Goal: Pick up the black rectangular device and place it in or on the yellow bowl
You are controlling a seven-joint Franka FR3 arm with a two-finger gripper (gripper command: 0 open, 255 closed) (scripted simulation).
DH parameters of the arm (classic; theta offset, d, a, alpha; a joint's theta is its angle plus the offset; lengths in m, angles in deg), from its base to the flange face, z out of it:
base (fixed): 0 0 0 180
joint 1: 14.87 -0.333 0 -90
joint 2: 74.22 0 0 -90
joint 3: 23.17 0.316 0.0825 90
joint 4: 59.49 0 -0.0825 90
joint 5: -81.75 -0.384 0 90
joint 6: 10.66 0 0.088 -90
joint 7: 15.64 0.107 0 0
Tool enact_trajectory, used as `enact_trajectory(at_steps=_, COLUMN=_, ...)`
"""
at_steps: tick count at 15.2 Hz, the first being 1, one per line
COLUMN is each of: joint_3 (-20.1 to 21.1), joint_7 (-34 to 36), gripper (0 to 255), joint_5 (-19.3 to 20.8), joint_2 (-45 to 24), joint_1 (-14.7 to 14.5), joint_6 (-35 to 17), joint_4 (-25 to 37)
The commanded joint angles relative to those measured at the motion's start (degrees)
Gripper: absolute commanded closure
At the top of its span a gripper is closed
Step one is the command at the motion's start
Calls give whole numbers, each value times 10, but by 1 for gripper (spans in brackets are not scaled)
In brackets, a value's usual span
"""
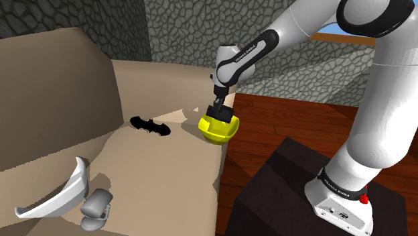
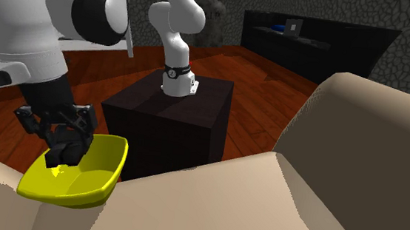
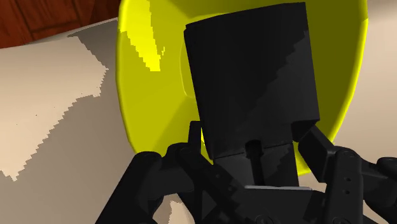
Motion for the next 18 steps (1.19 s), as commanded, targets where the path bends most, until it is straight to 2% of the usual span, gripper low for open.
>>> enact_trajectory(at_steps=1, joint_3=-1, joint_7=1, gripper=255, joint_5=2, joint_2=-12, joint_1=-1, joint_6=-12, joint_4=0)
enact_trajectory(at_steps=6, joint_3=-4, joint_7=5, gripper=255, joint_5=8, joint_2=-42, joint_1=-3, joint_6=-44, joint_4=-2)
enact_trajectory(at_steps=13, joint_3=-4, joint_7=5, gripper=255, joint_5=8, joint_2=-42, joint_1=-3, joint_6=-44, joint_4=-2)
enact_trajectory(at_steps=14, joint_3=-4, joint_7=5, gripper=0, joint_5=8, joint_2=-42, joint_1=-3, joint_6=-44, joint_4=-2)
enact_trajectory(at_steps=18, joint_3=-4, joint_7=5, gripper=0, joint_5=8, joint_2=-42, joint_1=-3, joint_6=-44, joint_4=-1)
